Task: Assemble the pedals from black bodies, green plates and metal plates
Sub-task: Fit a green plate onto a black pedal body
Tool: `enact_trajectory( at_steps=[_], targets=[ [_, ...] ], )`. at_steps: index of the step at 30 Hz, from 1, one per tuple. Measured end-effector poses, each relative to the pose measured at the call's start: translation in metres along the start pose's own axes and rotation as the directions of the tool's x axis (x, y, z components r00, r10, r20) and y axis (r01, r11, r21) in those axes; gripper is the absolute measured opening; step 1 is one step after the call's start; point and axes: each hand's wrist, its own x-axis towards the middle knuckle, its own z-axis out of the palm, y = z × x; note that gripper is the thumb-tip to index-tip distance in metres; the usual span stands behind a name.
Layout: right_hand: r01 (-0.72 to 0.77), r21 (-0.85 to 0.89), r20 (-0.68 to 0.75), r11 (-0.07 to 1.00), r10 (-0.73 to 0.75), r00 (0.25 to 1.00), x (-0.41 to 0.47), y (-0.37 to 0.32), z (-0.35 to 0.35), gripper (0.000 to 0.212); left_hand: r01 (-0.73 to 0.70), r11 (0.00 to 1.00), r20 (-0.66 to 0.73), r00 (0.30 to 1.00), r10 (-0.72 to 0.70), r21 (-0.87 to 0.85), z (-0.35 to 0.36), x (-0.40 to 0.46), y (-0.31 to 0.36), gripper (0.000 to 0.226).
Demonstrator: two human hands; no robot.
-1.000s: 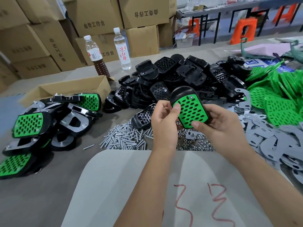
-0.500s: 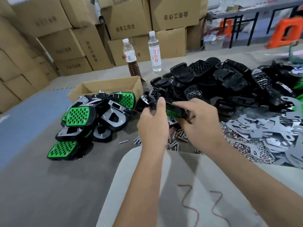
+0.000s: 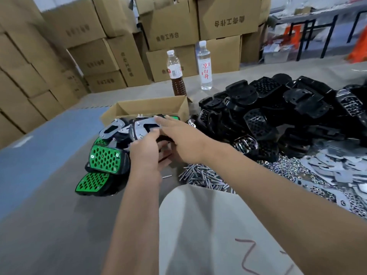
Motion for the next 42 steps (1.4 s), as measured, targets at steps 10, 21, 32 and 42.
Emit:
enact_trajectory(
  at_steps=[10, 21, 32, 42],
  targets=[
    [-0.411, -0.268, -0.066, 0.871, 0.409, 0.91, -0.099, 0.085, -0.03, 0.054, -0.172, 0.971, -0.218, 0.954, 0.206, 0.165, 0.021, -0.003, -0.035, 0.017],
    [-0.325, -0.061, -0.214, 0.944, 0.306, 0.928, -0.145, 0.096, -0.025, 0.087, -0.232, 0.939, -0.034, 0.968, 0.248, 0.255, 0.077, -0.032, -0.074, 0.019],
    [-0.801, 0.039, -0.404, 0.598, 0.742, 0.534, -0.116, 0.145, -0.039, 0.098, -0.462, 0.577, 0.256, 0.878, 0.404, 0.673, 0.124, -0.036, -0.088, 0.012],
    [-0.639, 0.293, -0.646, 0.711, 0.64, 0.416, -0.151, 0.124, -0.056, 0.097, -0.51, 0.731, 0.307, 0.859, 0.41, 0.453, 0.16, -0.061, -0.089, 0.026]
  ],
)
